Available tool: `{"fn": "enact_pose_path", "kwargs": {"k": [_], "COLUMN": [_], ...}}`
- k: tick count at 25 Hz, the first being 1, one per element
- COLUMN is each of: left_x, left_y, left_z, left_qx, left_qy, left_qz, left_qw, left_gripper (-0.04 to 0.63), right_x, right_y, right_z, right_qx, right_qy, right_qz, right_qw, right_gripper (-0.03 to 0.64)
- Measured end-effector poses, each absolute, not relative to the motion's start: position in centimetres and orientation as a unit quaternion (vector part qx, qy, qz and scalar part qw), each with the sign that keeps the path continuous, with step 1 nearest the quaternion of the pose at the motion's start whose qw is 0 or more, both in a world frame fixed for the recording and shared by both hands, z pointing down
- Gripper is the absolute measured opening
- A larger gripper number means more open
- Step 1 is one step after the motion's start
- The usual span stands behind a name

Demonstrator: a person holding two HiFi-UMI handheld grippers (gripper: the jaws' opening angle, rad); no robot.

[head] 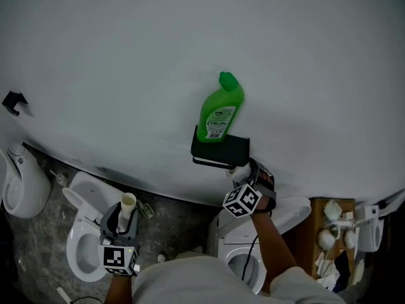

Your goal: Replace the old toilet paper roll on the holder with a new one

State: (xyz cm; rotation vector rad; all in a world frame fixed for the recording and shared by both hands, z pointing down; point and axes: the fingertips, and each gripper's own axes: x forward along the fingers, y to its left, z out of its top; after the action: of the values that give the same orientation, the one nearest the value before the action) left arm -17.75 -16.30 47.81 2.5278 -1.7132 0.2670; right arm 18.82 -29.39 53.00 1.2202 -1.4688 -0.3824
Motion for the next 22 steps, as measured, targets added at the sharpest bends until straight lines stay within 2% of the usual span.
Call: {"fn": "enact_pose_path", "kwargs": {"k": [10,22], "left_x": [-19.3,-19.1], "left_y": [-14.5,-14.2], "left_z": [48.7,48.9], "left_qx": [0.814,0.820], "left_qy": [-0.571,-0.562], "left_qz": [0.095,0.098], "left_qw": [0.046,0.048], "left_gripper": [0.183,0.184], "right_x": [16.7,14.5], "right_y": [-29.5,-27.8], "right_z": [52.5,50.7], "right_qx": [0.513,0.545], "right_qy": [-0.627,-0.636], "right_qz": [-0.188,-0.237], "right_qw": [0.555,0.493], "right_gripper": [0.336,0.336]}}
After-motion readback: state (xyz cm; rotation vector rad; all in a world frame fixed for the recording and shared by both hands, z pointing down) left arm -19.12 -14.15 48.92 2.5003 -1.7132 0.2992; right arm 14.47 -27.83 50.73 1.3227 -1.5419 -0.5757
